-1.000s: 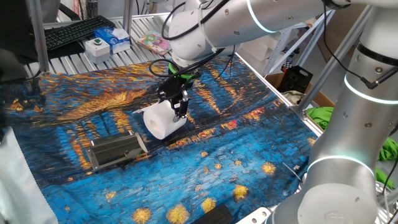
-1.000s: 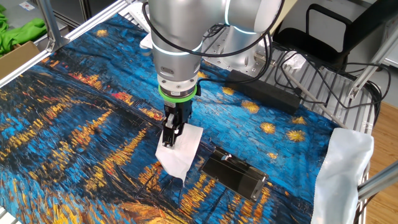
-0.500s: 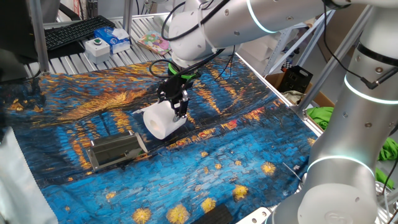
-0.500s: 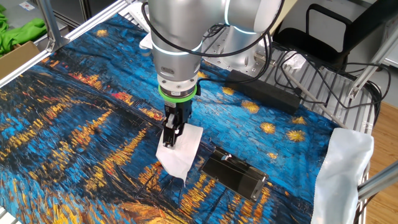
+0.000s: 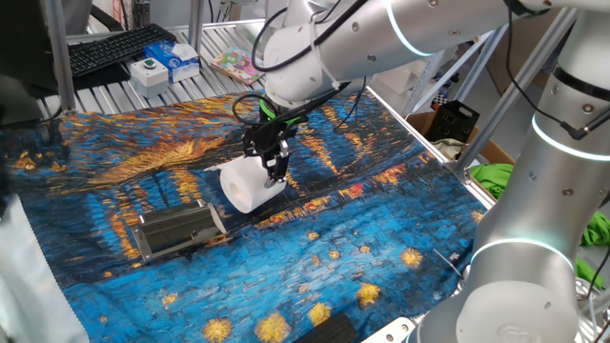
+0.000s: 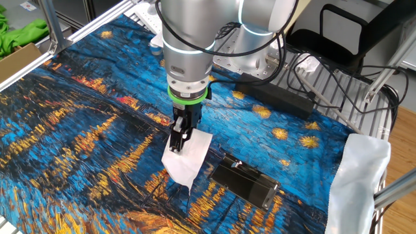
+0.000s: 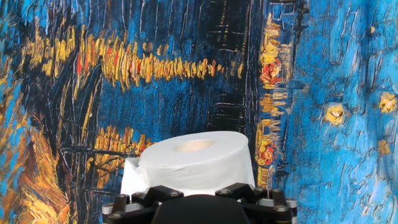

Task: Put the toilet paper on its holder

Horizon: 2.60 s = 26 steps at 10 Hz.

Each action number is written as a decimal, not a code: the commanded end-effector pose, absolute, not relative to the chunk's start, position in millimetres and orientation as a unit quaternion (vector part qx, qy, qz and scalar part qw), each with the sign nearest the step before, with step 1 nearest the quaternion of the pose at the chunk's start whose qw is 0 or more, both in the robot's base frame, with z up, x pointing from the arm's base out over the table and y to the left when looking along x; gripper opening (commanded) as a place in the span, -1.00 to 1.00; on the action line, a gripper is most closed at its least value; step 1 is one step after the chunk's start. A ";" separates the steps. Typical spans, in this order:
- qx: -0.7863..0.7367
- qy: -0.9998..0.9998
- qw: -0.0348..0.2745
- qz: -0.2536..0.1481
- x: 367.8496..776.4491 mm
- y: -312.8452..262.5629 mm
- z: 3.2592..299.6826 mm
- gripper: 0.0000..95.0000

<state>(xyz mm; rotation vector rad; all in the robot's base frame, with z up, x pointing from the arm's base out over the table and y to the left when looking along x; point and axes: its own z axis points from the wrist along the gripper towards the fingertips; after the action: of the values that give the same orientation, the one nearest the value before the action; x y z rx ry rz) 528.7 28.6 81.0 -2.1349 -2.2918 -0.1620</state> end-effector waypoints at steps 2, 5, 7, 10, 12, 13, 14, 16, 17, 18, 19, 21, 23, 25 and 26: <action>-0.684 -0.727 0.008 -0.056 529.7 28.5 80.9 -1.00; -0.683 -0.729 0.013 -0.051 530.0 28.4 81.1 -1.00; -0.682 -0.729 0.025 -0.050 530.3 30.5 82.6 -1.00; -0.694 -0.717 0.039 -0.052 529.7 37.7 86.9 -1.00; -0.703 -0.707 0.043 -0.058 529.4 40.4 88.5 -1.00; -0.703 -0.707 0.044 -0.059 529.4 40.7 88.7 -1.00; -0.700 -0.709 0.046 -0.063 528.8 43.8 90.5 -1.00; -0.698 -0.712 0.044 -0.065 527.7 49.0 93.3 -1.00; -0.698 -0.712 0.041 -0.066 527.3 52.9 94.8 -1.00; -0.698 -0.712 0.039 -0.067 527.2 55.8 95.6 -1.00; -0.699 -0.711 0.036 -0.065 528.0 60.5 95.4 -1.00; -0.700 -0.710 0.035 -0.066 529.6 65.2 93.8 -1.00; -0.704 -0.706 0.033 -0.064 531.9 75.2 91.3 -1.00; -0.709 -0.702 0.031 -0.062 532.7 84.8 90.6 -1.00; -0.709 -0.702 0.030 -0.061 533.1 87.5 89.8 -1.00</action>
<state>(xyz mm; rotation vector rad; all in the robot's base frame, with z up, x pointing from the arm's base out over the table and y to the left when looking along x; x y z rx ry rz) 534.6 90.1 88.4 -2.1889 -2.1655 -0.1882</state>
